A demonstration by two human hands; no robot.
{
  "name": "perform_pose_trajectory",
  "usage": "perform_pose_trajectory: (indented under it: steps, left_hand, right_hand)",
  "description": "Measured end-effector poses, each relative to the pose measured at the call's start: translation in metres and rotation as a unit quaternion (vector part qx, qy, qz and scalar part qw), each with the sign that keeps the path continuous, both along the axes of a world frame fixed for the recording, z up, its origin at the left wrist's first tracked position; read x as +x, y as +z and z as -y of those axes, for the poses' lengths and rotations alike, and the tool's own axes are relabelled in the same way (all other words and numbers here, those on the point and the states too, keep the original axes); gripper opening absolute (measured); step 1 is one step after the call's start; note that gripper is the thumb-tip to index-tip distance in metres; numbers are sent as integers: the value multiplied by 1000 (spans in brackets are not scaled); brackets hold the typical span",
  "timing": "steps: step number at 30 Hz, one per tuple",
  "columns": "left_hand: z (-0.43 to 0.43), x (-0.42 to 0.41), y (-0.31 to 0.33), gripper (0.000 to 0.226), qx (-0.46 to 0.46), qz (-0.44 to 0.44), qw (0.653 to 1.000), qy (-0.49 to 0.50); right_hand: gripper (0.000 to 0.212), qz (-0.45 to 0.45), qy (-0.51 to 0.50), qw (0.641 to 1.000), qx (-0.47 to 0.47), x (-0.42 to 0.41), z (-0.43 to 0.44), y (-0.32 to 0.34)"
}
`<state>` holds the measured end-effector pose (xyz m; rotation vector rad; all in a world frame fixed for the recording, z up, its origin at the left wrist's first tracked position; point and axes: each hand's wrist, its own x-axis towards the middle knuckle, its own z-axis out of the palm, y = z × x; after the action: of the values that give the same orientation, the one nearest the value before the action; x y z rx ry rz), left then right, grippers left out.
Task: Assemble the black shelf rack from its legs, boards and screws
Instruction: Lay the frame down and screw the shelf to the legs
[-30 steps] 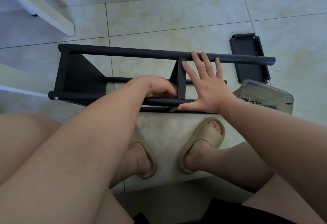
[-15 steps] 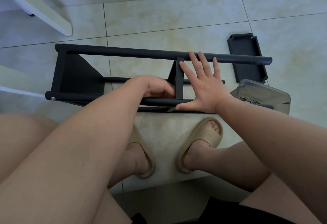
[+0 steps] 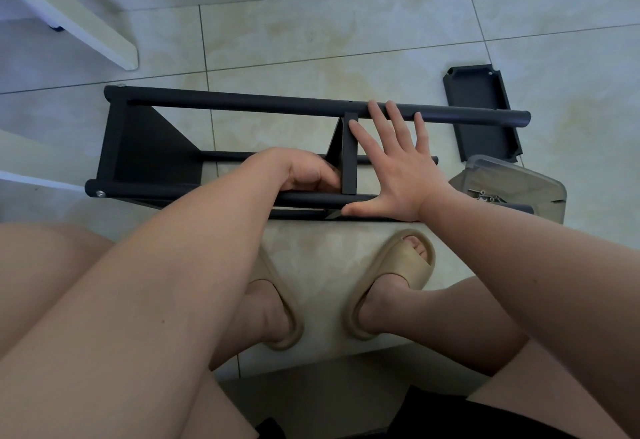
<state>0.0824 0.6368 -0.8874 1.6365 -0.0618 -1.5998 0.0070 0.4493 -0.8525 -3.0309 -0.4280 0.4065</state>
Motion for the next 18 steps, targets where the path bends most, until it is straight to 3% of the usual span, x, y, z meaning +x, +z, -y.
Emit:
perform_pose_trajectory:
  steps: [9,13,18]
  left_hand:
    - [-1,1,-2,40,-19,-26,999,21]
    - [-1,1,3,17,10,-41,999,0]
    - [1,0,6,13,31,-15,999,-12]
  right_hand:
    - [132,-3,1,1000,-4,0,0,1]
    - [132,-2,1,1000,-2,0,0,1]
    - [132,-2,1,1000,-4,0,0,1]
